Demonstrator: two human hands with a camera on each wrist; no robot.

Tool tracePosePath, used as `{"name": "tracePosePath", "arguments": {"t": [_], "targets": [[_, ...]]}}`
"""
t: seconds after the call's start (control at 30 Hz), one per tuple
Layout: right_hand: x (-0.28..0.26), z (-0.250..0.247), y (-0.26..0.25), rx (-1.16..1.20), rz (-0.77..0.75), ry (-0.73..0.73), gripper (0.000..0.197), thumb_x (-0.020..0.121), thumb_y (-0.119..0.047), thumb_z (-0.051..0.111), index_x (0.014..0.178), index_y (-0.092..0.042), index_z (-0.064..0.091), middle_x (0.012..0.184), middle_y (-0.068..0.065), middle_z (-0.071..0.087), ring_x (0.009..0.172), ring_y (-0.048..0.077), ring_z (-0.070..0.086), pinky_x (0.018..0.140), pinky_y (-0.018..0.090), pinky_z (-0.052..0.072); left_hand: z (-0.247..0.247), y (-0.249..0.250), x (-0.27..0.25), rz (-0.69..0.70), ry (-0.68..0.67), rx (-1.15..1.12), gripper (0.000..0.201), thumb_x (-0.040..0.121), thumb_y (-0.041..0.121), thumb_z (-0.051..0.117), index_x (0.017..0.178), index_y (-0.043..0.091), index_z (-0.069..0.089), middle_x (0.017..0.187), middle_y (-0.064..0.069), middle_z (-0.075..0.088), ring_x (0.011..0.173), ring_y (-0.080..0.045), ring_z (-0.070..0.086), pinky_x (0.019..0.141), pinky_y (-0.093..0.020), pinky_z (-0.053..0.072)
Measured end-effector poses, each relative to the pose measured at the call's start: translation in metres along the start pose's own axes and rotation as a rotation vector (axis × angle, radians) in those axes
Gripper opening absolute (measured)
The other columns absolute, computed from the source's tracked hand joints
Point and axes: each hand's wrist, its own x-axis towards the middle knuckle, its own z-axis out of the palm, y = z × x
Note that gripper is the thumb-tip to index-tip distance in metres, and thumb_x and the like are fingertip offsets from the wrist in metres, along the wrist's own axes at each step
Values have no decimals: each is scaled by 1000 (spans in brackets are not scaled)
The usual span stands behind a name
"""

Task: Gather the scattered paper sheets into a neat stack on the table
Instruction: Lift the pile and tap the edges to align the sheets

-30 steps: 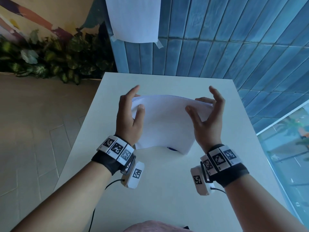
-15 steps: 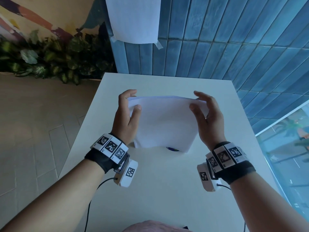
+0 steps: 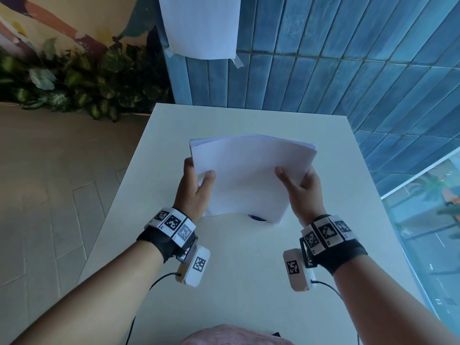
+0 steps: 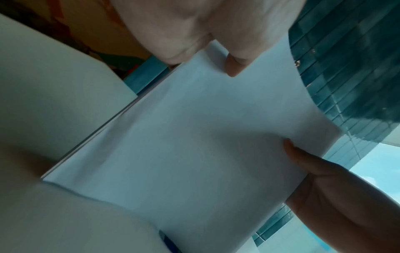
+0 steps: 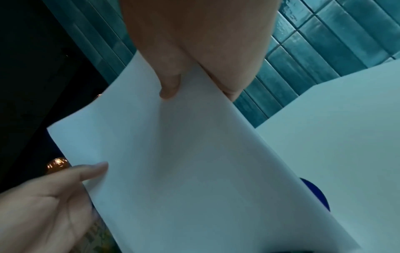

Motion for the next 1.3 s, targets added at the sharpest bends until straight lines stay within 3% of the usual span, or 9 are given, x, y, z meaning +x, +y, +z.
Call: {"name": "tracePosePath", "arguments": {"t": [0.2,0.3,0.4,0.57,0.67,0.77,0.9,1.07,1.3], "targets": [[0,4,6,138,95,-3,18,83,-10,72,93,-23,63,91,-3,71,77,7,68,69,22,53,7,-7,-2,2,27,47,23,96,8,46,116,11,36,104,6,57,94,-4,59,81,-4,43],[2,4,1,176,66,-10,21,84,-6,70,95,-23,62,91,-3,71,76,2,68,67,18,53,5,-7,0,19,19,21,26,95,9,47,115,20,33,109,14,54,97,15,55,92,-10,42],[-1,5,6,172,78,-35,25,83,-3,69,96,-23,62,94,-2,70,80,5,68,69,19,53,5,-16,-3,-54,11,-39,37,88,20,55,118,28,35,122,4,57,114,-9,56,103,-29,40],[-2,16,18,144,181,23,19,81,-6,70,100,-9,65,95,6,70,86,21,65,80,36,53,18,-23,-9,-122,27,-22,42,88,18,60,120,29,36,117,13,57,108,-9,58,101,-27,39],[1,16,14,135,153,53,14,82,-4,70,93,-11,65,86,1,69,77,12,64,73,28,53,17,-22,-3,-114,97,-12,38,90,19,56,123,25,38,123,-1,58,116,-20,56,105,-35,41],[2,13,15,142,138,52,17,80,-3,71,92,-14,66,86,-3,71,75,6,66,70,22,54,12,-20,-3,-69,78,3,37,89,20,56,112,42,38,118,3,59,112,-17,57,104,-37,43],[-7,16,31,71,222,26,19,78,-3,73,93,-13,67,91,3,72,87,22,67,81,37,55,15,-41,-12,-227,0,86,72,82,40,56,142,14,25,145,-7,44,134,-23,44,113,-43,34],[-6,17,35,26,239,46,15,78,-2,73,83,-14,65,83,3,69,79,20,63,75,35,51,17,-42,-9,-191,58,91,43,92,16,55,131,8,39,120,0,57,113,-21,57,93,-23,39],[2,-9,25,-28,163,123,17,76,-16,79,71,-17,63,65,-6,67,54,1,60,60,22,46,-14,-15,7,30,5,252,21,90,18,59,106,6,55,98,2,65,88,-10,61,74,0,41]]}}
